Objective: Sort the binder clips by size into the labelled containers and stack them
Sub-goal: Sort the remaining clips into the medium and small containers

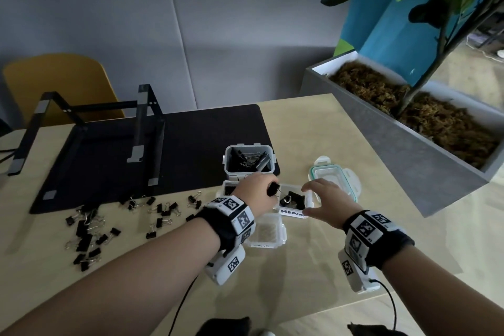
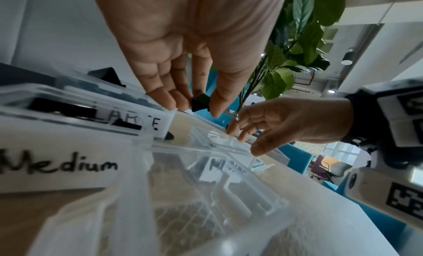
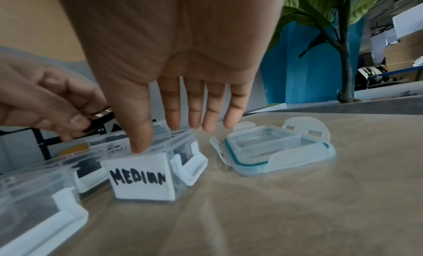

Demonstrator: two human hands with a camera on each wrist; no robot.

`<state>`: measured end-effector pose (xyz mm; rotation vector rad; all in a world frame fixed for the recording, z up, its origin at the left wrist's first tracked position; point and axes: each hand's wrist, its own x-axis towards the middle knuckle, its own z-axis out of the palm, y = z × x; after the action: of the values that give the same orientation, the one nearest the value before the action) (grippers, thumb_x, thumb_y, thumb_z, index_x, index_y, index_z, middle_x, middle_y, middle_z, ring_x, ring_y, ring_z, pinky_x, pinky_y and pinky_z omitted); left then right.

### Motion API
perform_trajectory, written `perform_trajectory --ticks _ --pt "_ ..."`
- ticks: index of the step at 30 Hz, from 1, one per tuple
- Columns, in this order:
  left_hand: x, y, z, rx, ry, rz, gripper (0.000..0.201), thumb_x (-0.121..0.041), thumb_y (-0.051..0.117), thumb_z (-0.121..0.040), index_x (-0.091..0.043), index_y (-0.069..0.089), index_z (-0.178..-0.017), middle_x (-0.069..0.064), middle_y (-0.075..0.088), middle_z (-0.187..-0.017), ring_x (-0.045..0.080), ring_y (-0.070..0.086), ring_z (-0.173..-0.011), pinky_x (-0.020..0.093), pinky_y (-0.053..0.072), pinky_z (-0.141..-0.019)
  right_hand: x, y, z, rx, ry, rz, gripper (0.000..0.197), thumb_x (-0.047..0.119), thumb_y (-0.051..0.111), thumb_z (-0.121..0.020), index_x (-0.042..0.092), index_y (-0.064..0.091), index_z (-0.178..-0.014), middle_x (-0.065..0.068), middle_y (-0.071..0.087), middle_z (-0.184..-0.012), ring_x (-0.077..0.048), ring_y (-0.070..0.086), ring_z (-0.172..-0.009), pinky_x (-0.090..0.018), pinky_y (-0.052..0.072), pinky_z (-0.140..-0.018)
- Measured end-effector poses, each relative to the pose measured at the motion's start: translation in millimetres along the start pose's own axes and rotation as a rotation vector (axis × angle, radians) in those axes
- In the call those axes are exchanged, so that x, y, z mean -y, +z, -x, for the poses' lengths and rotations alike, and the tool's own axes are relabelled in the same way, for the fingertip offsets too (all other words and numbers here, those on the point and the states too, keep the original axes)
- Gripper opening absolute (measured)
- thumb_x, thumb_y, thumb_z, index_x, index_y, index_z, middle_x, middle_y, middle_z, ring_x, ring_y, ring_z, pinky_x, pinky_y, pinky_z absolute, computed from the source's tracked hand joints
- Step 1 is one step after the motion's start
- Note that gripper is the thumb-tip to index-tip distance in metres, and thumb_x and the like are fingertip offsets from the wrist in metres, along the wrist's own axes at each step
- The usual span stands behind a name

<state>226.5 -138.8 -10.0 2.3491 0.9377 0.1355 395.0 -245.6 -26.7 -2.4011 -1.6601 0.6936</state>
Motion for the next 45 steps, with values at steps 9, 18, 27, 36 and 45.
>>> perform_trajectory --ticks 9,18,27,36,45 --pt "-15 33 -20 0.032 -0.003 -0.236 0.035 -0.041 0.060 -0.083 -0.014 0.057 -0.105 0.004 0.057 -0.104 0.022 0.054 -0.103 0.035 0.044 -0.082 3 0 0 -0.017 0.010 0.032 0.049 0.036 0.066 -0.081 0.025 0.048 -0.126 0.005 0.048 -0.131 -0.018 0.048 -0.120 -0.033 0.041 -0.098" --pt "2 28 -5 0.046 0.018 -0.250 0.031 -0.035 0.052 -0.091 -0.023 0.062 -0.118 0.004 0.045 -0.123 0.025 0.040 -0.118 0.041 0.037 -0.102 7 -4 0 0.008 -0.002 0.109 0.049 0.038 0.063 -0.083 0.026 0.046 -0.128 0.006 0.047 -0.134 -0.018 0.044 -0.123 -0.035 0.038 -0.101" --pt "45 -5 54 -0.084 -0.130 0.004 0.028 -0.031 0.056 -0.088 -0.024 0.062 -0.114 -0.006 0.052 -0.120 0.014 0.043 -0.118 0.031 0.037 -0.105 59 1 4 -0.047 -0.133 0.008 0.035 0.032 0.058 -0.085 0.022 0.056 -0.119 0.002 0.058 -0.122 -0.018 0.051 -0.111 -0.030 0.042 -0.095" --pt "135 -60 116 -0.132 -0.406 0.061 0.020 -0.028 0.060 -0.085 -0.027 0.066 -0.104 -0.007 0.053 -0.115 0.014 0.051 -0.111 0.027 0.041 -0.096 161 37 0 0.046 -0.269 -0.131 0.026 0.029 0.057 -0.087 0.021 0.061 -0.112 0.003 0.059 -0.117 -0.014 0.054 -0.110 -0.026 0.044 -0.093" --pt "231 -106 154 -0.125 -0.599 0.057 0.028 -0.023 0.062 -0.085 -0.019 0.063 -0.113 0.004 0.054 -0.121 0.018 0.056 -0.102 0.027 0.045 -0.088 252 80 -27 0.142 -0.333 -0.082 0.027 0.027 0.053 -0.089 0.019 0.059 -0.114 -0.001 0.060 -0.117 -0.017 0.055 -0.110 -0.028 0.044 -0.091"
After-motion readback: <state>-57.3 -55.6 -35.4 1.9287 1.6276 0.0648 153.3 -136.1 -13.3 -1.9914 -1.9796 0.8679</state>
